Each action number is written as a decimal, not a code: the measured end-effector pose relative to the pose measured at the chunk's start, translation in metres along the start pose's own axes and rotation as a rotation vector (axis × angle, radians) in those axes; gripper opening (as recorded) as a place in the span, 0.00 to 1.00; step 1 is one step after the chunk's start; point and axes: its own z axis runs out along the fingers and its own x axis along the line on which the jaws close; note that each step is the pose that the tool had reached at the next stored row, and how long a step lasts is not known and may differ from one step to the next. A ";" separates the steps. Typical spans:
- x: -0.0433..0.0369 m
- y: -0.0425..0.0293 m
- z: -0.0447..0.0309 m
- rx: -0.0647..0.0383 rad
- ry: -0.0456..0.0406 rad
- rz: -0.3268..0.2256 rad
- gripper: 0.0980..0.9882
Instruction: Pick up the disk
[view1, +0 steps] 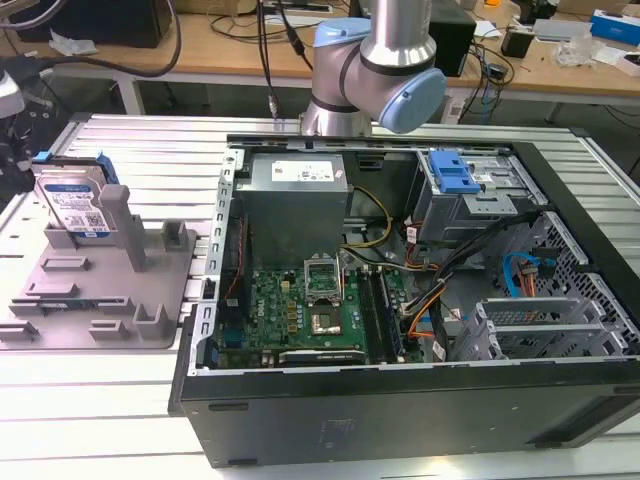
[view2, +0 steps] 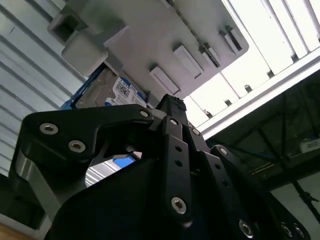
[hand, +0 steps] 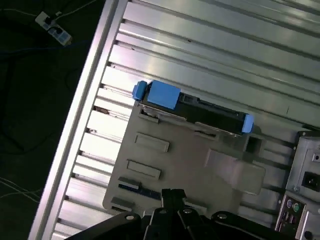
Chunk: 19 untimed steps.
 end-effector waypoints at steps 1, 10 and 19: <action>0.0000 0.0000 0.0002 0.000 0.0013 -0.035 0.01; 0.0000 -0.0001 0.0018 0.000 0.0109 -0.286 0.08; 0.0000 -0.0001 0.0030 0.000 0.0191 -0.499 0.50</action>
